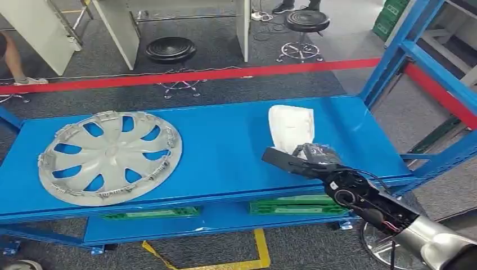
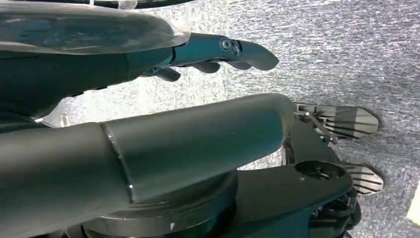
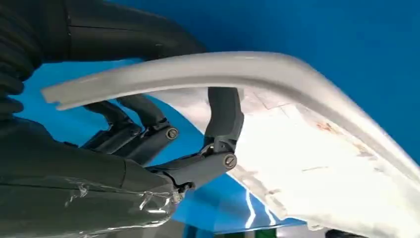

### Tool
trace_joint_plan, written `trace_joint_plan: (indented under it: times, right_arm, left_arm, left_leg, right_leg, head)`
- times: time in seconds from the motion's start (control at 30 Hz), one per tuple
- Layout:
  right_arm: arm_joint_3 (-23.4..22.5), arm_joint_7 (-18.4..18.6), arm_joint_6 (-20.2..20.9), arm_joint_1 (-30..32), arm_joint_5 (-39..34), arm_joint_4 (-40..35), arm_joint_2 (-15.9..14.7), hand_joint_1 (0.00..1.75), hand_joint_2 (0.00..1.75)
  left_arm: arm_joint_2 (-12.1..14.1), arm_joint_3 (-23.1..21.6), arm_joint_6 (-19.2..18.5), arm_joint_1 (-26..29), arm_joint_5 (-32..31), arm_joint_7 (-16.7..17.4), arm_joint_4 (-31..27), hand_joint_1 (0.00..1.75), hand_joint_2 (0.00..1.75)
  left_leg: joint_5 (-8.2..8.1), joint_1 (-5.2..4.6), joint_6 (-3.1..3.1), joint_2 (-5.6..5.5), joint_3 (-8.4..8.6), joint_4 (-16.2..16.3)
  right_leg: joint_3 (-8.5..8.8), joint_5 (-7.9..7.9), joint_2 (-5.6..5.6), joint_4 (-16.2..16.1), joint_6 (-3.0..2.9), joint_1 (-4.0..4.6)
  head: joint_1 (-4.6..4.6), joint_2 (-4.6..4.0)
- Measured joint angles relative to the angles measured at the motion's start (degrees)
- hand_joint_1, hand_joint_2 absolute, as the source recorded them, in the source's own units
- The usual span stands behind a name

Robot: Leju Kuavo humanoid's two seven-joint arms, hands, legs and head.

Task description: Take the parts from the cabinet and place them on the table.

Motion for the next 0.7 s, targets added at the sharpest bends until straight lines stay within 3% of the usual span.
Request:
trace_joint_plan:
  times: [0.3, 0.63, 0.67, 0.7]
  right_arm:
    - [0.1, -0.4, 0.1, -0.4, 0.5, 0.0, 0.0, 1.75, 1.75]
    - [-0.1, -4.6, -8.8, 0.5, 9.8, -3.0, 0.0, 1.75, 1.75]
    - [-0.2, -4.7, -9.1, 0.5, 10.1, -3.5, 0.0, 1.75, 1.75]
    - [-0.5, -5.0, -9.4, 0.7, 10.7, -3.9, 0.0, 1.75, 1.75]
  left_arm:
    - [0.0, 0.0, -0.2, 0.0, 0.6, -1.0, 0.0, 0.00, 0.00]
    - [0.0, 0.0, -1.5, 0.3, 2.8, -3.8, 0.0, 0.00, 0.00]
    - [0.0, 0.0, -1.6, 0.3, 3.0, -4.0, 0.0, 0.00, 1.75]
    - [0.0, 0.0, -1.8, 0.3, 3.1, -4.1, 0.0, 0.00, 1.75]
  left_leg:
    - [0.00, 0.00, 0.00, 0.00, 0.05, 0.0]
    - [0.00, 0.00, 0.00, -0.02, 0.02, 0.0]
    - [0.00, 0.00, 0.00, -0.02, 0.02, 0.0]
    - [0.00, 0.00, 0.00, -0.02, 0.01, 0.0]
  right_leg:
    - [0.06, 0.00, 0.00, 0.0, 0.00, 0.00]
    - [0.04, 0.00, -0.02, 0.0, 0.00, 0.00]
    - [0.04, 0.00, -0.02, 0.0, 0.00, 0.00]
    - [0.03, -0.01, -0.03, 0.0, 0.00, 0.00]
  head:
    - [-0.02, 0.00]
    - [-0.07, 0.00]
    - [-0.04, 0.00]
    - [-0.04, 0.00]
